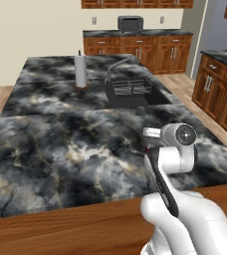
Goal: Move the drinks to the dining counter.
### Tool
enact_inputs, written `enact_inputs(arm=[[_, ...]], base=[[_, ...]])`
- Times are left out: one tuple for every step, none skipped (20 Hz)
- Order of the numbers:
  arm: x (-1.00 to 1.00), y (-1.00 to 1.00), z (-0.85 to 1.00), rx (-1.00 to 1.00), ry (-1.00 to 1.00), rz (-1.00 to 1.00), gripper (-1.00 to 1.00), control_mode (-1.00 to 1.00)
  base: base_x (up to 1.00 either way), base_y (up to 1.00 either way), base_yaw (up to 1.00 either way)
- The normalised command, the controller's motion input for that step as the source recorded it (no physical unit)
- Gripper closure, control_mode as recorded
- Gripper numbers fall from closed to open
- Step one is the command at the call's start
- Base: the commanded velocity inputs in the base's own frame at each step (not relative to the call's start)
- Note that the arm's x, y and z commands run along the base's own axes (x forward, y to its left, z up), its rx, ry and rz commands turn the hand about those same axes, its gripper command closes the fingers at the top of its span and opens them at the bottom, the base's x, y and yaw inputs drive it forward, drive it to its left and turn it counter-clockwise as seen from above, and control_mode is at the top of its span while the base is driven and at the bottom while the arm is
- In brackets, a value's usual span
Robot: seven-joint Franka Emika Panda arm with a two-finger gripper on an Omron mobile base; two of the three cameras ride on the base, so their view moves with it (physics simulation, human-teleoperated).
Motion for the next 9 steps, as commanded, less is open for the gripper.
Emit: enact_inputs(arm=[[-1.00, -0.01, -0.14, 0.00, -0.26, 0.00, -1.00, -1.00], [-1.00, -0.05, -0.19, 0.02, -0.20, -0.05, -1.00, -1.00], [-1.00, -0.04, -0.19, 0.03, -0.19, -0.08, -1.00, -1.00], [-1.00, -0.11, -0.22, 0.06, -0.11, -0.14, -1.00, -1.00], [-1.00, -0.51, -0.09, 0.03, -0.04, -0.37, -1.00, -1.00], [-0.03, 0.00, 0.00, 0.00, 0.00, 0.00, -1.00, -1.00], [-0.67, 0.00, 0.00, 0.00, -0.30, 0.04, -1.00, -1.00], [-1.00, 0.31, 0.00, -0.10, -0.53, 0.10, -1.00, -1.00], [-1.00, 0.33, 0.00, -0.11, -0.60, 0.08, -1.00, -1.00]], base=[[0.00, 0.00, 0.00], [0.00, 0.00, 0.00], [0.00, 0.00, 0.00], [0.00, 0.00, 0.00], [0.00, 0.00, 0.00], [0.00, 0.00, 0.00], [0.00, 0.00, 0.00], [0.00, 0.00, 0.00], [0.00, 0.00, 0.00]])
